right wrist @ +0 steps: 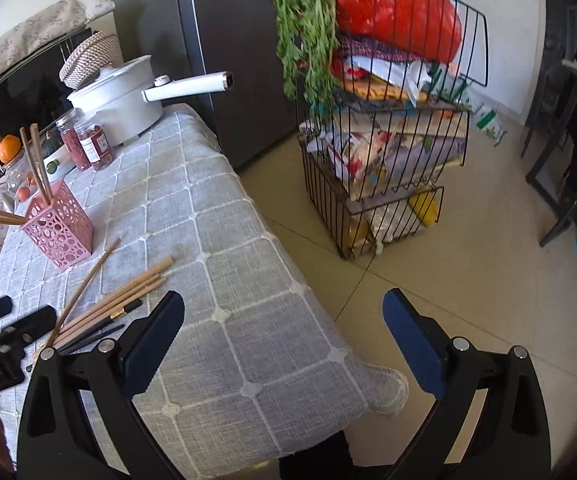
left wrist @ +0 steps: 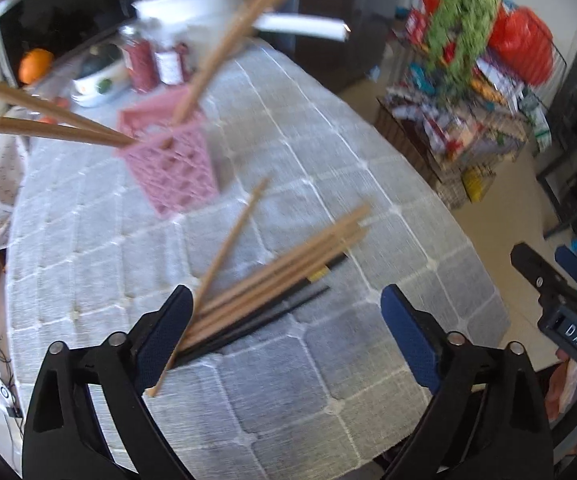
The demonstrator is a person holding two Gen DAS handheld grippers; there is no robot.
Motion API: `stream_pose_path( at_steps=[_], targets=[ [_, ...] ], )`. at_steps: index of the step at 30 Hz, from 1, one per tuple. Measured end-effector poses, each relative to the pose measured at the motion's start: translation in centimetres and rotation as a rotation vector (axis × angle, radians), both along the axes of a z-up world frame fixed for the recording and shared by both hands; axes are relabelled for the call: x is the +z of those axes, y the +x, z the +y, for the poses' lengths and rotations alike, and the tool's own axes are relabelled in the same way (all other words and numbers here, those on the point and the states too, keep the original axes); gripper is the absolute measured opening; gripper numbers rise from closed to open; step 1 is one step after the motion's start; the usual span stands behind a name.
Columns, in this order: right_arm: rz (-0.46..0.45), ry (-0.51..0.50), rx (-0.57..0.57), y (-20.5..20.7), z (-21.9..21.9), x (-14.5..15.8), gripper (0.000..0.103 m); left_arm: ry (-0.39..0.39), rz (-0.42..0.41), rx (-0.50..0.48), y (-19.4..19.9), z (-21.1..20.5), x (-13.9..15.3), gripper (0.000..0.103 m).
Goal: Organize utensils
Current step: 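Move the left gripper back down toward the chopstick pile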
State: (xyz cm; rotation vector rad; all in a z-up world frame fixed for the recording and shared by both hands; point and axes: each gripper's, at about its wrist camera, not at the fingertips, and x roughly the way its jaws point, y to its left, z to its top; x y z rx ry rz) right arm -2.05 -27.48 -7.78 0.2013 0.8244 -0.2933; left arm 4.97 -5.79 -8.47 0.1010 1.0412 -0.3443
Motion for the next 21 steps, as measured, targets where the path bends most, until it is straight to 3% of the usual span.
stream_pose_path(
  at_steps=[2,4,7,11,15,19,21],
  targets=[
    [0.005,0.008,-0.001,0.0,-0.3,-0.1,0.097,-0.015,0.066,-0.036,0.6,-0.4,-0.4,0.084],
    [0.009,0.02,-0.002,0.0,-0.6,-0.3,0.097,0.008,0.089,-0.052,0.8,-0.2,-0.3,0.082],
    [0.021,0.053,0.007,0.1,-0.8,-0.5,0.097,0.044,0.123,-0.067,0.8,1.0,-0.5,0.071],
    [0.033,0.082,0.037,0.4,-0.3,-0.5,0.097,0.049,0.196,-0.013,0.8,4.7,-2.3,0.052],
    [0.023,0.069,0.068,0.4,0.6,-0.4,0.097,-0.003,0.232,0.037,0.8,7.7,-3.7,0.044],
    [0.028,0.055,0.07,0.4,0.9,-0.4,0.097,0.013,0.265,0.033,0.7,8.3,-4.5,0.033],
    [0.031,0.057,0.067,0.5,1.0,-0.5,0.097,0.007,0.274,0.032,0.7,8.4,-4.5,0.032]
  ],
)
